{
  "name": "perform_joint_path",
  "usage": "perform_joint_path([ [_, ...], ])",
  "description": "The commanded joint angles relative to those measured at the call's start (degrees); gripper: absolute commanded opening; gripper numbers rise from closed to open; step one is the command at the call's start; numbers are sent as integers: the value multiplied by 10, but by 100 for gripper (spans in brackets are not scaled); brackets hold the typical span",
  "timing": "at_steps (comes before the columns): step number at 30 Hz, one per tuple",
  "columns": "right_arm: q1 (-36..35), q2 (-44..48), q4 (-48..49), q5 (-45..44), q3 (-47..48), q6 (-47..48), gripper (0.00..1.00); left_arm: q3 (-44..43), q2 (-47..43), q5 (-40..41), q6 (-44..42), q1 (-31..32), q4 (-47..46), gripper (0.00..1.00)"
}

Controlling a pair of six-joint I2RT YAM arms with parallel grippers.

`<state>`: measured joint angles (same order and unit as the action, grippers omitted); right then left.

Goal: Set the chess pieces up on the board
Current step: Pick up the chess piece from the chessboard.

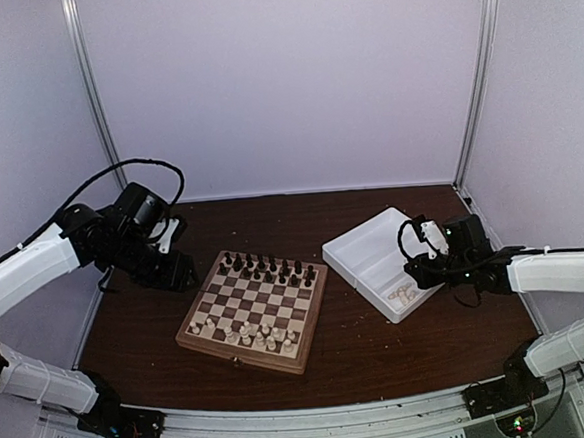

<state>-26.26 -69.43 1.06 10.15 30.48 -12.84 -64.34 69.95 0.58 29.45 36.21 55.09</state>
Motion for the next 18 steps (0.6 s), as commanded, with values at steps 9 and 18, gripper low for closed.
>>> perform_joint_path([
  [9, 3, -3, -40, -43, 31, 12, 0, 41, 14, -6, -13, 0, -64, 50],
  [18, 2, -9, -12, -11, 12, 11, 0, 63, 21, -6, -29, 1, -93, 45],
])
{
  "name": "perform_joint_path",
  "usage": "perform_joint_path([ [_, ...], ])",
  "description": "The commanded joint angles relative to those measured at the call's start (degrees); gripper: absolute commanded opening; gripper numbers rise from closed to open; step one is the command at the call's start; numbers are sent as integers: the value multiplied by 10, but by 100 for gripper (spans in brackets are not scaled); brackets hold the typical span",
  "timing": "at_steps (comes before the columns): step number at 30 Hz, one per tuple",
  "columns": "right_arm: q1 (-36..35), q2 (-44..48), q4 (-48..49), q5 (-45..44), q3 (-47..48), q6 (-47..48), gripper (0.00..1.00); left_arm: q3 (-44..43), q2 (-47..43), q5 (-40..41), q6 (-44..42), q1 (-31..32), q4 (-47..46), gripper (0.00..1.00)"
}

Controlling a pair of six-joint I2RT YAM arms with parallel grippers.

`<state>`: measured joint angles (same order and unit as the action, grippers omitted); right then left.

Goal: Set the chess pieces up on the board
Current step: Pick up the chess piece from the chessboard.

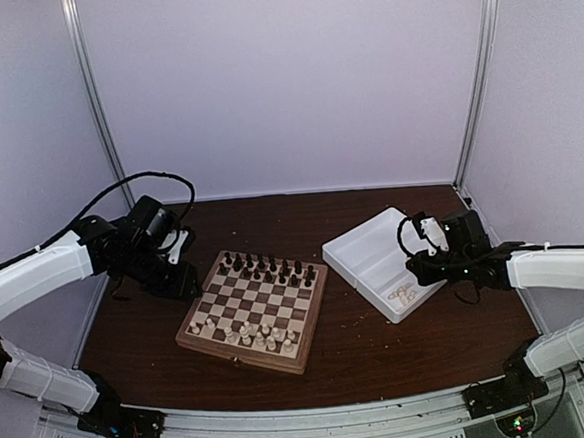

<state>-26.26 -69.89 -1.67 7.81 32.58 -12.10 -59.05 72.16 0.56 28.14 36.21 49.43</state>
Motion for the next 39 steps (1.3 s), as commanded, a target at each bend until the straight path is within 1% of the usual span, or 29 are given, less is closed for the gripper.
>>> perform_joint_path([
  [1, 2, -3, 16, 15, -11, 4, 0, 13, -1, -6, -17, 1, -39, 44],
  [3, 2, -1, 33, 18, -13, 4, 0, 19, 1, -6, -18, 1, -47, 42],
  [6, 2, -1, 35, 21, -15, 5, 0, 28, 8, -26, -17, 2, -56, 40],
  [14, 2, 1, 35, 22, -16, 5, 0, 53, 24, -40, -9, 7, -83, 33],
  [17, 1, 1, 36, 24, -17, 5, 0, 60, 40, -52, -7, 9, -92, 33],
  [26, 2, -3, 35, 25, -15, 6, 0, 47, 107, -36, -3, 18, -93, 29],
  [28, 2, -4, 35, 25, -15, 6, 0, 44, 114, -35, -3, 19, -92, 26],
  [39, 2, -4, 34, 25, -14, 6, 0, 37, 140, -30, -6, 20, -84, 24],
])
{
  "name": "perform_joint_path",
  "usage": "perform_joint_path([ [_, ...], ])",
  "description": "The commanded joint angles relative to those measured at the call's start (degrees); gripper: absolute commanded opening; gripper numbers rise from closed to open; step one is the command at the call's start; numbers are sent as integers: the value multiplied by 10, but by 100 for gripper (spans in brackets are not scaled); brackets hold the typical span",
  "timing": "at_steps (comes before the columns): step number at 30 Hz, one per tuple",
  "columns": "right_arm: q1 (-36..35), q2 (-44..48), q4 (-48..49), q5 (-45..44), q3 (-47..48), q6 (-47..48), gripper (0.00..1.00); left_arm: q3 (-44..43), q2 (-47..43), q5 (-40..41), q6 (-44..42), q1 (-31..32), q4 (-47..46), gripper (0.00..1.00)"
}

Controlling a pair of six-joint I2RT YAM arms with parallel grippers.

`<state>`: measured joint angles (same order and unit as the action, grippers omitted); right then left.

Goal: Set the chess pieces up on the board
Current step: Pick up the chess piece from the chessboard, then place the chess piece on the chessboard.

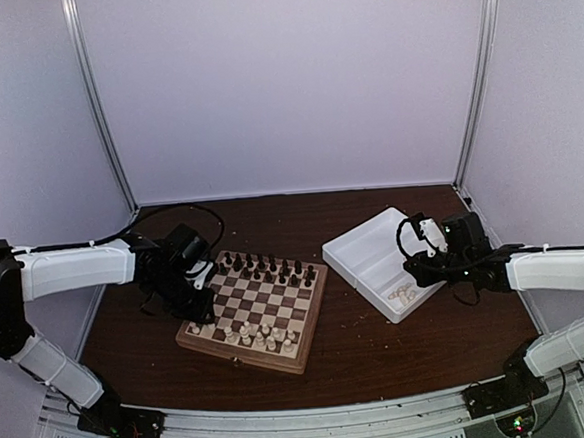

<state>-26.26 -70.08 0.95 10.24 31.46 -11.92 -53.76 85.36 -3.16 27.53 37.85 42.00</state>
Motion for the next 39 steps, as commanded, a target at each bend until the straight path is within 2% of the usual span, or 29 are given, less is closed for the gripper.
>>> perform_joint_path([
  [1, 2, -2, 7, 0, -3, 5, 0, -17, 10, 7, 1, 4, -10, 24],
  [11, 2, -2, 7, -1, -3, 4, 0, -24, 21, 6, -2, 9, -10, 17],
  [28, 2, -1, 7, -1, -3, 4, 0, -37, 30, 8, -6, 18, -5, 11],
  [39, 2, -1, 7, -1, -3, 4, 0, -75, 59, -24, -13, 41, -22, 9],
])
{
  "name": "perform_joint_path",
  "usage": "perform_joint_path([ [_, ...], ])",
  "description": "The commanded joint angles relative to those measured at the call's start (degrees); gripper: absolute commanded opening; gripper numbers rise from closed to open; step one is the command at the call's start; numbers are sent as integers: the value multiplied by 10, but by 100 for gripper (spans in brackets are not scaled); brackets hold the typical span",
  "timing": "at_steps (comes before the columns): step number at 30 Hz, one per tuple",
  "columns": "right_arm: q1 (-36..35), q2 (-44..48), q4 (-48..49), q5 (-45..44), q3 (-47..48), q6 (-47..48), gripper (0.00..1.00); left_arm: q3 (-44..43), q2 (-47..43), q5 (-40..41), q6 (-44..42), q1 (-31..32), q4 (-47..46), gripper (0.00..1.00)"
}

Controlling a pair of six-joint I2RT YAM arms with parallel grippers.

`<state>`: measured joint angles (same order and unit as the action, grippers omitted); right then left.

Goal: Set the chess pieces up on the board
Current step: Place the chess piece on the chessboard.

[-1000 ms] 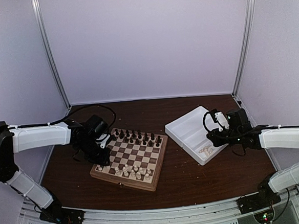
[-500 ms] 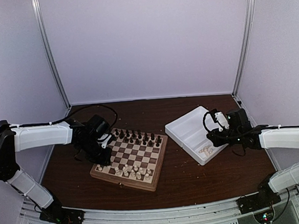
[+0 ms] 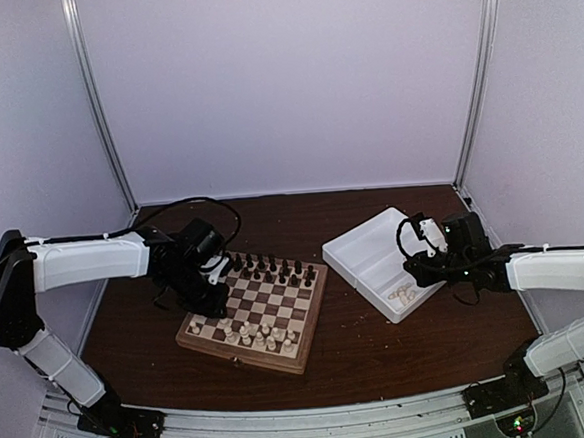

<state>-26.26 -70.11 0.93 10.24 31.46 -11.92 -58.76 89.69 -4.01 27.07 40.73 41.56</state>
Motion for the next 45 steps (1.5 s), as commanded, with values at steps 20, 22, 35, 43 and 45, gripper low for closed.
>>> perform_joint_path([
  [20, 2, -2, 6, 0, -3, 4, 0, -45, 47, -16, 3, 45, -10, 7],
  [22, 2, -2, 6, 0, -3, 4, 0, -46, 49, -15, 3, 47, -10, 7],
  [35, 2, -2, 6, -1, -3, 3, 0, -52, 56, -7, 3, 50, -8, 21],
  [43, 2, -2, 6, 0, -3, 4, 0, -73, 61, 9, -2, 50, 13, 30],
  [45, 2, -2, 6, 0, -3, 4, 0, -75, 58, 13, -2, 50, 18, 31],
])
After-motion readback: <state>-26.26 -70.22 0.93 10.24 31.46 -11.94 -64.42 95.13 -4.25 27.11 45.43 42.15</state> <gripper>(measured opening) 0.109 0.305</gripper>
